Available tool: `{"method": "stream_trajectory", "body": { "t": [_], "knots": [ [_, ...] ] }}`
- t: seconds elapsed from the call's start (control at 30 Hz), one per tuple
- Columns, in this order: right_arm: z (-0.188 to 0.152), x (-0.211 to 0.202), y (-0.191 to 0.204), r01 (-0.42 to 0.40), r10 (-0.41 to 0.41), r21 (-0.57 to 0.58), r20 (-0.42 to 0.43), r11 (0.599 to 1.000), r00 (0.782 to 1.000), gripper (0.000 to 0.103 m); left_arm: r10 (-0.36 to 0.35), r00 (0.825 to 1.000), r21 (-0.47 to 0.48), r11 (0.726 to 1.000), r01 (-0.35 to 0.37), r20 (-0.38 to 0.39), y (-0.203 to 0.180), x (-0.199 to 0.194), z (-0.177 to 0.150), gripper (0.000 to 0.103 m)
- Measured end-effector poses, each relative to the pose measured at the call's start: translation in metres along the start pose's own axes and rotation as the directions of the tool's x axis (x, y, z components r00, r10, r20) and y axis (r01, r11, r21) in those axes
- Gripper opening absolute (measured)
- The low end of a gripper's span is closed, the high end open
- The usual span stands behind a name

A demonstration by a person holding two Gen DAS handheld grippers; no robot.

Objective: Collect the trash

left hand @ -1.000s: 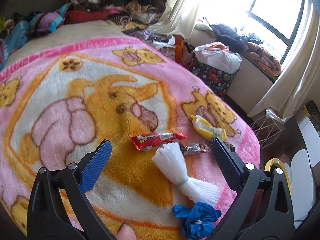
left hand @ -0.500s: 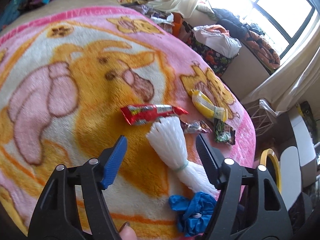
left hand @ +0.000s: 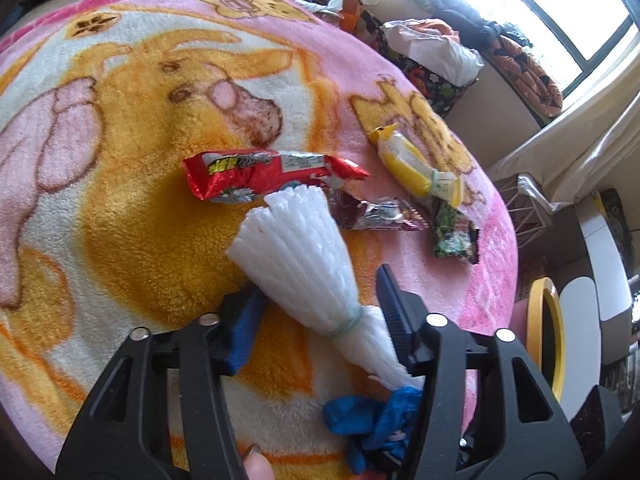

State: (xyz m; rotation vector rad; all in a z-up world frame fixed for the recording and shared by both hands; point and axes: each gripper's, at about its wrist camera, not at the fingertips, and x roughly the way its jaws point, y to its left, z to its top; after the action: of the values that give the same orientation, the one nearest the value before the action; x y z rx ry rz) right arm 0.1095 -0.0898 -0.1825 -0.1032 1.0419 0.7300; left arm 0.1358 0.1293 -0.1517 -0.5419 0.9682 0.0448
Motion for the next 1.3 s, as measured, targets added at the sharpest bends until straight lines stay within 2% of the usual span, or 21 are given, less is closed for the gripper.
{"method": "stream_trajectory", "body": {
  "t": [0.1, 0.4, 0.97, 1.3],
  "knots": [
    [-0.001, -0.003, -0.002, -0.010, 0.010, 0.015, 0.006, 1.000, 1.000, 0.022, 0.016, 1.000, -0.007, 1.000, -0.016, -0.001, 0.003, 0.001, -0.002, 0.030],
    [-0.009, -0.019, -0.008, -0.016, 0.014, 0.049, 0.035, 0.999, 0.999, 0.018, -0.021, 1.000, -0.013, 1.000, 0.021, 0.008, 0.006, -0.010, -0.003, 0.017],
    [-0.013, -0.052, -0.031, 0.028, -0.039, 0.082, 0.129, 0.996, 0.991, 0.015, -0.064, 0.991, 0.098, 0.994, 0.053, 0.114, -0.035, -0.051, 0.003, 0.016],
    [-0.011, -0.080, -0.047, 0.041, -0.066, 0.125, 0.203, 0.991, 0.977, 0.015, -0.091, 0.985, 0.126, 0.989, 0.072, 0.149, -0.051, -0.067, 0.005, 0.016]
  ]
}}
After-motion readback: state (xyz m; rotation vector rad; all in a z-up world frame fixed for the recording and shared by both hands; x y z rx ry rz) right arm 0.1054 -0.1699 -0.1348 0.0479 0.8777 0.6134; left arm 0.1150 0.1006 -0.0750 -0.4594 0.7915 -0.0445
